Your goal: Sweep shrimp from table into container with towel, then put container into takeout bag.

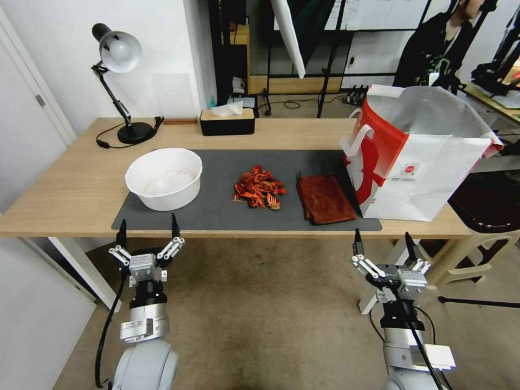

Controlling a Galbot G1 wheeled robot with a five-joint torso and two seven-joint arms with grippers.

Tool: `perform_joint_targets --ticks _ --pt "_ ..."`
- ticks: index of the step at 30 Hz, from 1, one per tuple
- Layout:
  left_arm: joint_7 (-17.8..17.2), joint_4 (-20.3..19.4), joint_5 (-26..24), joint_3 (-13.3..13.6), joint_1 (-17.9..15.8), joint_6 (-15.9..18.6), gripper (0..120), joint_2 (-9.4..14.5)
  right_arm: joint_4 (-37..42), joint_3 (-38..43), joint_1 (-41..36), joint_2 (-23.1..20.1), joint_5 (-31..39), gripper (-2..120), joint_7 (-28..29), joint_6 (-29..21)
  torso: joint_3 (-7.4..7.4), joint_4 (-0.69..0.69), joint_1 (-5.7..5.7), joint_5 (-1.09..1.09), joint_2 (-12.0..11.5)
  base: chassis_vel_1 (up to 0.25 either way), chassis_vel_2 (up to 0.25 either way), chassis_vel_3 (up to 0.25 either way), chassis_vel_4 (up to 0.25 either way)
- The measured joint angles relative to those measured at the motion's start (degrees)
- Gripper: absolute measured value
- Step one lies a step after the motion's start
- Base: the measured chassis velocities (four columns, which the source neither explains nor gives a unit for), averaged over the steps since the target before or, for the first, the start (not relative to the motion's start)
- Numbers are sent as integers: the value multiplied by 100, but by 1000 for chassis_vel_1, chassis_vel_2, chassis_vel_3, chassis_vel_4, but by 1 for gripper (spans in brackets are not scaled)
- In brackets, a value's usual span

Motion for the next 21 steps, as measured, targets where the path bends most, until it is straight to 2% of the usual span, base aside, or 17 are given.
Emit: perform_joint_targets --ticks 5,7,8,9,10,12,21 --pt "-47 39 17 7 -26 -72 100 7 55 -8 -41 19 32 100 25 11 0 2 0 2 0 0 0 0 0" --pt "-68 35 48 5 48 -144 100 95 79 -9 -55 25 40 100 34 4 0 0 0 0 0 0 0 0 0" --pt "-78 14 80 -10 154 -206 100 215 86 -9 -64 25 43 100 36 -1 0 0 0 -2 0 0 0 0 0" --pt "-94 -16 118 -51 353 -277 100 438 95 -6 -75 23 46 100 46 -5 0 5 0 7 0 0 0 0 0" --pt "-96 -23 127 -60 396 -294 100 495 99 -7 -76 20 49 100 48 -8 0 6 0 7 0 0 0 0 0" --pt "-97 -38 139 -64 450 -314 100 584 114 -7 -83 14 62 100 49 -18 0 4 0 -1 0 0 0 0 0" --pt "-95 -125 43 -69 498 -202 100 903 146 1 -129 -46 161 100 115 -64 0 2 0 0 0 0 0 0 0"
